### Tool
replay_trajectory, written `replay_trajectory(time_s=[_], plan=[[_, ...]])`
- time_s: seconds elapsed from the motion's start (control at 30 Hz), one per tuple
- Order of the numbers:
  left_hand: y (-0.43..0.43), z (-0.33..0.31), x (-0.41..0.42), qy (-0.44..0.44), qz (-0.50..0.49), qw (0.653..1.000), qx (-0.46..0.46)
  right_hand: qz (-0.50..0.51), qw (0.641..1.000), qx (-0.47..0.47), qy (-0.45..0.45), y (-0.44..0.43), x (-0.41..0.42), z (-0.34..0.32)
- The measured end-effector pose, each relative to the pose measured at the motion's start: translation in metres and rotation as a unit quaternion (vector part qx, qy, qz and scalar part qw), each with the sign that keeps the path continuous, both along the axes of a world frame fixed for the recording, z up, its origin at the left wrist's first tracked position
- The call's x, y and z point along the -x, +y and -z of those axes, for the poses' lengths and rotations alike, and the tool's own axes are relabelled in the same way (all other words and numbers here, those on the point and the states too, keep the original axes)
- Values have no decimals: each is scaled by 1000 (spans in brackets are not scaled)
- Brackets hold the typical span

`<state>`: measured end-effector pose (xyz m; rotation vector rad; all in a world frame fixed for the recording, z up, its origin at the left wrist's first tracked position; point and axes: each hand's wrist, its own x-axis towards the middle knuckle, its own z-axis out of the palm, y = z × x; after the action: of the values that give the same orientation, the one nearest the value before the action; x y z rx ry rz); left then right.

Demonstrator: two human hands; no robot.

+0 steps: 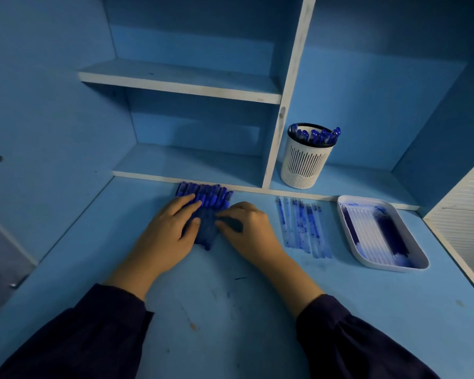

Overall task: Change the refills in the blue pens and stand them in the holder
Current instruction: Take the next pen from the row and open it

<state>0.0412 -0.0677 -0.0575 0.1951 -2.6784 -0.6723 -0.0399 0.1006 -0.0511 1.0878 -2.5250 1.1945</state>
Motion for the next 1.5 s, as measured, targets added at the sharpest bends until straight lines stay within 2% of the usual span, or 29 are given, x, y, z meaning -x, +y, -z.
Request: replay_trajectory(time_s=[0.23, 0.7, 0.8, 0.93, 1.0, 1.07, 1.2, 1.33, 1.5], plan=[[1, -1, 0, -35, 4, 999, -22, 35, 999, 22, -3, 7, -2, -3], [3, -6, -3, -41, 5, 999, -30, 95, 989, -64, -90, 20, -9, -14], [5, -8, -5, -29, 12, 999, -23, 114, 981, -24, -155, 30, -8, -18], [16, -14, -5, 40, 35, 998, -26, 119, 952, 101, -264, 42, -9, -22], [29, -17, -4, 75, 59, 992, -85, 99, 921, 188, -327, 46, -13, -24], [46, -19, -2, 90, 79, 976, -184, 65, 887, 259, -377, 49, -20, -26], [70, -20, 2, 52, 58, 912, -402, 17, 866, 317, -386, 52, -37, -28], [83, -24, -2, 56, 78, 877, -471, 0, 883, 306, -357, 55, -52, -27], [91, -28, -6, 105, 79, 880, -457, -17, 907, 291, -303, 60, -60, -29]])
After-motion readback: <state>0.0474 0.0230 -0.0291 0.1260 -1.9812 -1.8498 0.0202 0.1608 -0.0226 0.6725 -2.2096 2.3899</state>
